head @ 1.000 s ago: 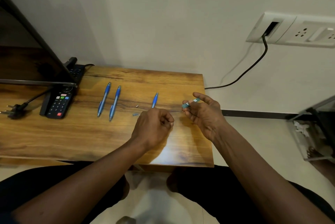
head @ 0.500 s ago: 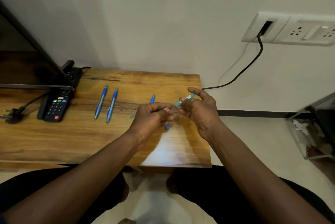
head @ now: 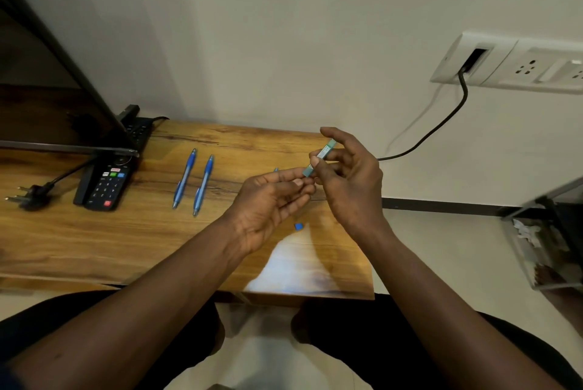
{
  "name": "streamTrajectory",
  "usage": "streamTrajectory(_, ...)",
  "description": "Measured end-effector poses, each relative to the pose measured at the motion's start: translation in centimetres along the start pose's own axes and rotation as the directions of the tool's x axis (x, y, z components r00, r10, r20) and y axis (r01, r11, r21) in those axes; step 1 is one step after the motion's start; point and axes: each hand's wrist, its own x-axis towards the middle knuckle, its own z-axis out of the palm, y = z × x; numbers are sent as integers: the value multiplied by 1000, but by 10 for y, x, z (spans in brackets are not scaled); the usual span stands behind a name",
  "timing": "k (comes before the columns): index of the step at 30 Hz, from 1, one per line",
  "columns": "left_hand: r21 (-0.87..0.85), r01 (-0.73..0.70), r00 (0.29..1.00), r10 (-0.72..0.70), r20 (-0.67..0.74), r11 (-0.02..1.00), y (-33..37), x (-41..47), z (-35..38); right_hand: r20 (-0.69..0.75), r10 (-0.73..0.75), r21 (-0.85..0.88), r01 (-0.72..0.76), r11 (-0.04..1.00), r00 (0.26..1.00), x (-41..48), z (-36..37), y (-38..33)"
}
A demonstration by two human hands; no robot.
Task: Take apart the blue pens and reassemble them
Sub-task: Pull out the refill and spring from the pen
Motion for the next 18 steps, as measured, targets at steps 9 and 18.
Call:
streamTrajectory(9, -85, -12, 1000, 12, -9, 996, 4, -4, -1, 5, -18, 46, 17, 999, 1000, 4, 5, -3)
streamTrajectory(18, -152, 70, 997, -72, -11, 986, 12, -7, -3, 3, 215, 222, -210, 952, 977, 10, 7, 6)
